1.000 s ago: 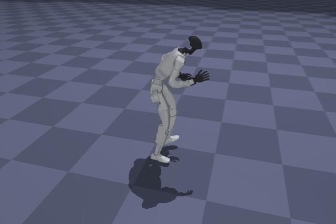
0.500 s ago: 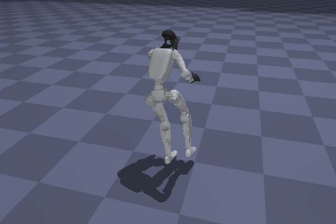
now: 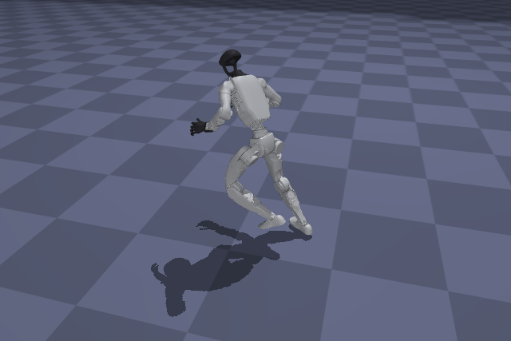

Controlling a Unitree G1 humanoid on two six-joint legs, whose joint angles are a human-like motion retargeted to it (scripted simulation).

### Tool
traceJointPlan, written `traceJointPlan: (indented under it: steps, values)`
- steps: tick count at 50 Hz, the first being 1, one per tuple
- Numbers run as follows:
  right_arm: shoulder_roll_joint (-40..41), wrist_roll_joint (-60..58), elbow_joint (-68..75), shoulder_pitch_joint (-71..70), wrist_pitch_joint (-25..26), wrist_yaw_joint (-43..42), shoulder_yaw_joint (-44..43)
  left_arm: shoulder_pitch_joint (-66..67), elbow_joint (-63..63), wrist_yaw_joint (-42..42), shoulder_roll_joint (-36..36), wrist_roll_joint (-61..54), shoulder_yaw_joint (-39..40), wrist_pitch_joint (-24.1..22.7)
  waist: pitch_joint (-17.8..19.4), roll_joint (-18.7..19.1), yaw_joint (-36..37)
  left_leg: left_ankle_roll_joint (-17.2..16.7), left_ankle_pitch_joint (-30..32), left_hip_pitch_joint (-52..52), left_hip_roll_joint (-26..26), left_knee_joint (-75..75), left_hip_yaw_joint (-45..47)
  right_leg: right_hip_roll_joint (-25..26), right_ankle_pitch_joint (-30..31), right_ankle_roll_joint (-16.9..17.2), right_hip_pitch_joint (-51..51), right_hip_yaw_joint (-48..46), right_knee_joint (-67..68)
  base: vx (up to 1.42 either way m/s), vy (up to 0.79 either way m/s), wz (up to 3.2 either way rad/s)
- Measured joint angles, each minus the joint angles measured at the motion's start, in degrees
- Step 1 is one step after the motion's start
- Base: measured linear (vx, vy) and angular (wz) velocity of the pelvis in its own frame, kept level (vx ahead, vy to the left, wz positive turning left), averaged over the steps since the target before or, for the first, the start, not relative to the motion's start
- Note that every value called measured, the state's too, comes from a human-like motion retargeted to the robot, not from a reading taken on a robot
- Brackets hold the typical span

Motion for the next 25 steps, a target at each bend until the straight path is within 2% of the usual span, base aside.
traceJointPlan:
  steps: [2, 5, 8, 10, 13, 15, 17, 18, 20, 22, 23, 25]
  values:
    - [-1.60, 1.25, -6.45, -1.93, -0.60, -2.00, -3.06, 14.84, -3.30, -0.85, 6.42, -3.27, 6.53, -0.24, -2.27, -3.54, 7.58, 0.65, -0.27, -2.67, 1.66, -6.04, 2.23, -0.95, 5.32, 0.11, 1.70, 1.46, -3.55, 0.86, 0.14, -0.20]
    - [-4.61, 1.34, -14.72, -1.93, -1.54, -3.71, -8.39, 32.94, -6.54, -2.62, 9.36, -7.13, 17.10, -0.42, -4.81, -8.76, 17.25, 2.82, 0.74, -2.74, 4.28, -22.49, 6.93, -2.37, 19.69, 1.23, 4.86, 4.26, -12.37, 0.94, 0.27, -0.32]
    - [-4.45, 1.18, -22.48, -0.32, -2.63, -3.38, -11.02, 42.39, -9.10, -3.68, 4.99, -11.58, 22.95, -0.66, -5.40, -13.46, 22.51, 1.18, 4.27, 1.49, 2.73, -47.16, 9.61, -3.95, 34.08, 3.84, 7.96, 7.98, -19.28, 1.00, 0.41, -0.12]
    - [-2.39, 1.27, -27.41, 1.27, -3.48, -2.23, -10.75, 43.01, -10.25, -3.75, 1.52, -13.92, 22.92, -0.85, -4.67, -14.77, 24.13, -1.72, 6.77, 5.99, 1.55, -62.92, 9.57, -3.26, 38.74, 5.46, 11.34, 10.23, -21.98, 1.02, 0.46, 0.22]
    - [2.43, 1.79, -32.29, 5.30, -4.14, 0.03, -8.21, 36.64, -9.69, -5.15, -2.57, -12.55, 18.32, -0.48, -1.10, -12.88, 22.46, -5.38, 9.78, 14.10, 1.04, -72.50, 8.38, 0.59, 36.61, 4.47, 18.25, 12.86, -18.09, 1.03, 0.46, 1.01]
    - [6.10, 2.41, -31.84, 7.04, -3.76, 1.59, -5.03, 27.84, -6.24, -5.93, -5.71, -9.49, 12.84, 0.01, 2.16, -11.97, 18.75, -5.03, 5.76, 17.69, -0.32, -69.97, 5.31, 2.83, 30.53, 3.24, 17.90, 12.87, -4.73, 1.05, 0.37, 1.86]
    - [10.75, 1.01, -26.52, 8.99, -2.41, 1.83, 0.14, 15.91, -0.81, -2.91, -9.48, -7.07, 5.62, 0.72, 2.09, -13.38, 14.05, -0.32, -3.28, 12.99, -0.89, -55.68, 1.71, 3.63, 24.71, 2.68, 8.68, 12.20, 16.46, 1.06, 0.24, 2.06]
    - [13.45, -0.91, -21.68, 9.28, -1.55, 1.05, 3.43, 7.53, 2.38, -0.31, -10.81, -6.66, 1.72, 1.07, 2.64, -13.79, 11.77, 1.87, -5.37, 12.93, -2.32, -54.13, -0.53, 4.12, 21.95, 1.18, 4.58, 11.96, 24.07, 0.98, 0.19, 1.99]
    - [18.38, -4.52, -9.44, 9.48, -0.03, -1.52, 8.72, -12.46, 8.32, 4.80, -11.90, -5.27, -4.69, 1.55, 4.48, -14.27, 8.28, 4.07, -6.92, 16.09, -5.43, -56.55, -4.26, 5.18, 16.53, -1.34, -3.00, 12.27, 34.79, 1.00, 0.15, 1.78]
    - [21.43, -4.74, -2.02, 15.01, 0.54, -2.86, 9.89, -29.39, 9.39, 8.91, -13.83, -6.59, -7.01, 1.83, 4.39, -11.86, 5.32, 3.54, -8.41, 18.96, -4.76, -55.14, -6.87, 7.79, 13.89, -2.09, -9.47, 11.00, 39.38, 1.16, 0.08, 1.56]
    - [21.54, -3.68, -0.56, 18.08, -0.68, -2.19, 9.44, -37.95, 9.61, 6.42, -13.01, -1.29, -7.07, 2.39, 4.05, -10.22, 3.68, 2.58, -7.33, 21.89, -4.49, -58.67, -8.35, 9.12, 12.76, -2.29, -12.49, 9.97, 38.61, 1.22, 0.05, 1.66]
    - [19.70, -2.40, -1.85, 26.10, -3.00, -1.03, 7.17, -51.37, 8.35, 6.96, -13.82, 4.07, -5.75, 2.74, 2.31, -5.63, -1.80, 0.35, -4.22, 25.29, -2.41, -60.73, -11.52, 10.72, 11.67, -2.39, -17.07, 5.38, 32.85, 1.30, 0.00, 1.99]
